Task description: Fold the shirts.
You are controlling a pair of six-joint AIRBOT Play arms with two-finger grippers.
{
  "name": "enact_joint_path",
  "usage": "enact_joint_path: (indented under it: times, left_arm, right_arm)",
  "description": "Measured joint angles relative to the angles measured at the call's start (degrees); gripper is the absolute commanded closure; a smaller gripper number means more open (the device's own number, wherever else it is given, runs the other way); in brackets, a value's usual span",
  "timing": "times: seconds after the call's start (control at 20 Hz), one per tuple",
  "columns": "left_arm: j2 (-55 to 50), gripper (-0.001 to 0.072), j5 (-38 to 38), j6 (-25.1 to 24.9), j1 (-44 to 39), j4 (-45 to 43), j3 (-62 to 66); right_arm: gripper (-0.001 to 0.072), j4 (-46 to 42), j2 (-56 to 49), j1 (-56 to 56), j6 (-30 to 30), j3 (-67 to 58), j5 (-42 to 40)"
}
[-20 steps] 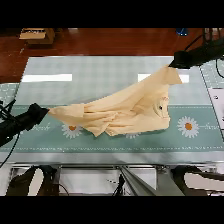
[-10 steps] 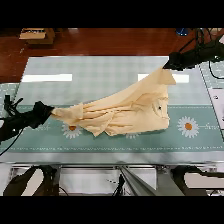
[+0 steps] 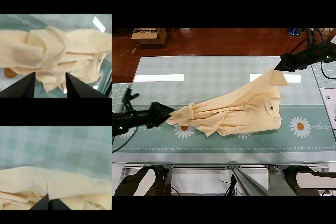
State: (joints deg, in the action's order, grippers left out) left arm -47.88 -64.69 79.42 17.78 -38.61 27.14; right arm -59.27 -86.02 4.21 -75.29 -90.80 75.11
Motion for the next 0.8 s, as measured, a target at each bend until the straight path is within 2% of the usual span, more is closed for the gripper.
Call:
enact_joint_path:
  times: [0.35,0.6,0.7,0.75,0.8]
  left_arm:
    - [-2.97,0.0167,6.99,2.51,-16.96,4.55,-7.69]
    - [-10.64,0.0169,13.35,1.53,-23.34,10.38,-8.63]
    - [-13.73,0.0204,15.67,0.57,-24.65,13.66,-8.72]
    - [-15.10,0.0262,16.44,0.24,-25.14,15.65,-8.72]
    - [-16.41,0.0354,17.42,-0.24,-25.49,17.22,-8.74]
  right_arm:
    - [0.0691,-0.55,0.00,0.00,0.24,0.00,-0.02]
    - [0.0692,-0.96,0.00,0.00,0.24,0.00,0.26]
    - [0.0692,-1.07,0.02,0.00,0.24,0.00,0.42]
    - [0.0691,-1.18,0.00,0.00,0.24,0.00,0.44]
    - [0.0691,-1.18,0.02,0.00,0.24,0.00,0.46]
